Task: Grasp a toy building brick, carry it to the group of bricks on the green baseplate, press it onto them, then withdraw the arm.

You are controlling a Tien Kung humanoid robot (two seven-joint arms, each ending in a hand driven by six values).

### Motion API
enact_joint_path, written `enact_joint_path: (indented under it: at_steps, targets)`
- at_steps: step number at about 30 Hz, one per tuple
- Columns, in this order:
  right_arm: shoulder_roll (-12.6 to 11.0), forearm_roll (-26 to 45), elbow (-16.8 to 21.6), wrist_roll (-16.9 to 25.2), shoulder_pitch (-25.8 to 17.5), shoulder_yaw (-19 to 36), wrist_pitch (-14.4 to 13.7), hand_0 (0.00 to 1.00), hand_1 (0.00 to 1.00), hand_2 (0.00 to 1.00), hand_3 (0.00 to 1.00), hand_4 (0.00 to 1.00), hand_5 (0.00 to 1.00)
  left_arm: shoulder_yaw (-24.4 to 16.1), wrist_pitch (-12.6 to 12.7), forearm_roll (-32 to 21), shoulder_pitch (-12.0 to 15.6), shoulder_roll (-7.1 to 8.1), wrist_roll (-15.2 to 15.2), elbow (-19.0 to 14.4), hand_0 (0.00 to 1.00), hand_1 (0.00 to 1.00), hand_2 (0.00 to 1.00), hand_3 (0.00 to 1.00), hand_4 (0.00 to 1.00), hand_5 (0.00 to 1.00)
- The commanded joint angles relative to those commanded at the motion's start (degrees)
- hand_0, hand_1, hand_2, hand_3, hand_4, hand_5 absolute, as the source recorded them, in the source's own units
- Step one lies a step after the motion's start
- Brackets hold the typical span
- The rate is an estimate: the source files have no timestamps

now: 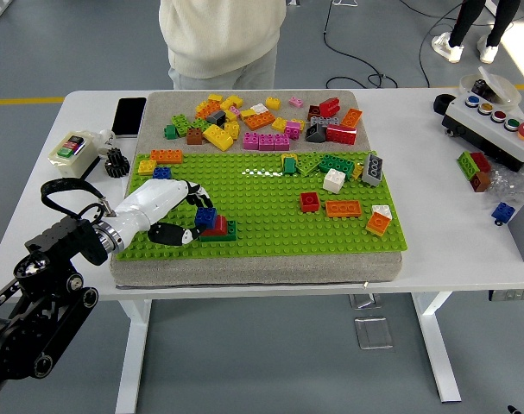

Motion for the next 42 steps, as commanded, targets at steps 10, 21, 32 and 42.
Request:
enact_joint_path:
  at_steps: [10,21,32,42]
  targets:
    - [0.0,0.0,0.0,0.0,0.1,0.0,0.0,0.759,0.681,0.73,0.667,0.928,0.502,0.0,-0.1,0.0,-0.1,-0.06,0.0,0.1,0.657,0.642,0.613,0.566,0.622,0.103]
    - [0.0,0.0,0.0,0.0,0.1,0.1,0.1,0.759,0.682,0.73,0.668,0.928,0.502,-0.3,-0.4,0.0,-0.2,-0.13,-0.1,0.1,0.67,0.655,0.62,0.573,0.669,0.117]
    - [-0.1,0.0,0.0,0.0,0.1,0.2,0.1,0.759,0.681,0.73,0.668,0.929,0.502,-0.3,-0.8,0.0,-0.3,-0.27,-0.2,0.2,0.685,0.665,0.624,0.577,0.704,0.138]
    - [-0.1,0.1,0.0,0.0,0.1,0.2,0.1,0.759,0.68,0.73,0.667,0.928,0.502,-0.4,-0.7,0.0,-0.4,-0.45,-0.1,0.6,0.7,0.677,0.626,0.582,0.738,0.16]
